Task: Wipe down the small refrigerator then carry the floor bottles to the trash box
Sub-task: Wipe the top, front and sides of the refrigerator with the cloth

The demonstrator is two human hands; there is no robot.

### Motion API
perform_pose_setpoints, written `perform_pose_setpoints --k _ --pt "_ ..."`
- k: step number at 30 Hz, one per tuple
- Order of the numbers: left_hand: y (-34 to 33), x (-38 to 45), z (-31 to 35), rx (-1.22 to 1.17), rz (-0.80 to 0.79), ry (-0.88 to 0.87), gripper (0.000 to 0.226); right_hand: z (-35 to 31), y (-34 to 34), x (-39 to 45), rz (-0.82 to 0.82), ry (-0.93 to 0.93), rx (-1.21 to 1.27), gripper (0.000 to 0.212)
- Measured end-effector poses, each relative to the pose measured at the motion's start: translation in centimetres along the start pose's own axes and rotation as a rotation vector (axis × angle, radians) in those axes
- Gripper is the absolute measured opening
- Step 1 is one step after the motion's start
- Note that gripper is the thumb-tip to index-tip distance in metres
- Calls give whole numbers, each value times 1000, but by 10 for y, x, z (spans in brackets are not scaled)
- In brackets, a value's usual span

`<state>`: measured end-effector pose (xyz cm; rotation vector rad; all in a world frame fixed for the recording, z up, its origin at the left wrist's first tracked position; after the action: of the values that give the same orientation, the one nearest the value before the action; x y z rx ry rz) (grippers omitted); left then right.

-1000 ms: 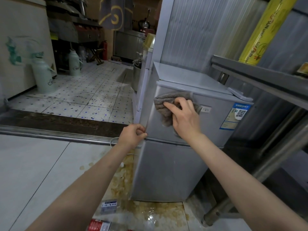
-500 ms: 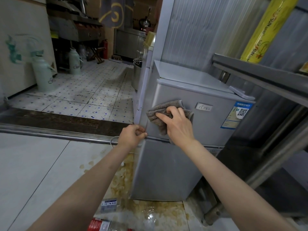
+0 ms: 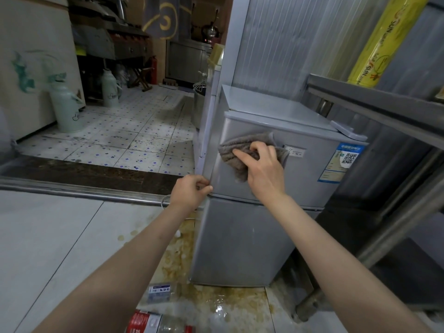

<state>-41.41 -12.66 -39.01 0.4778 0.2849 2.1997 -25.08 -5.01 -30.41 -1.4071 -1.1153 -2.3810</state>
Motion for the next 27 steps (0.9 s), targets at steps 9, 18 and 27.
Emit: perform_pose_setpoints --k 9,18,27 --pt "4 -1 20 -49 34 3 30 14 -7 -53 -109 -100 -15 40" --pt "2 -2 38 -20 77 -45 34 19 11 -28 2 -263 52 33" --pt "0 -3 55 -132 148 -31 32 11 1 -65 -152 -303 107 40"
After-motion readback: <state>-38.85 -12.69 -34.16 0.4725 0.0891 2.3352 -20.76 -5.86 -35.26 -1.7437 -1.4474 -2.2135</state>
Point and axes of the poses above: each hand's wrist, its own x-axis towards the middle knuckle, its own y-axis out of the back of the hand, z = x × y, the point moved 1 cm from there along x, towards the middle knuckle, and after that the axes turned 15 degrees about -x, right-handed, at the moved point
